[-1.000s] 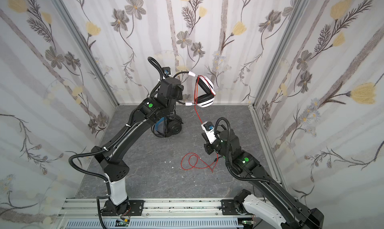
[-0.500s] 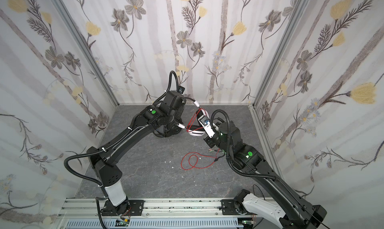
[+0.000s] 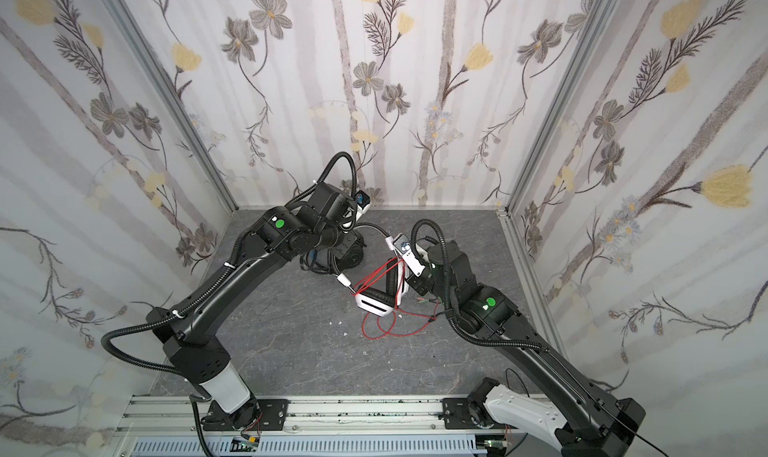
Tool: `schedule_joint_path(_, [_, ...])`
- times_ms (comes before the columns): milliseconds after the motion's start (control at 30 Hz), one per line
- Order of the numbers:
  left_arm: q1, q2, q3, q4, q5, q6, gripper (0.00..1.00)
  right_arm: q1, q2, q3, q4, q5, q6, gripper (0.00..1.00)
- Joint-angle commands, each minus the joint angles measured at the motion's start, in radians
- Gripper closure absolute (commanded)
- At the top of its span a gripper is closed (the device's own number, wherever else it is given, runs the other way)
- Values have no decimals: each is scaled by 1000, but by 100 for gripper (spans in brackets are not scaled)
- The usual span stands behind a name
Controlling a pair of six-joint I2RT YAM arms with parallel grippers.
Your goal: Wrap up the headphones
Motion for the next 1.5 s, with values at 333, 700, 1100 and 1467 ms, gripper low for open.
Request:
schedule_joint_path(333, [-2, -13, 113, -74, 248, -53, 100, -147, -42, -109, 188, -114, 127, 77])
schedule_joint_path(700, [12, -24, 206, -20, 357, -148, 100, -293, -102, -203, 309, -291, 225, 77])
schedule_joint_path(1100, [16, 15, 410, 86, 493, -295, 100, -353, -131, -298, 510, -447, 331, 75])
schedule_joint_path(1467, [15, 22, 413, 365, 581, -496, 100, -356, -71, -421, 780, -590, 469, 70])
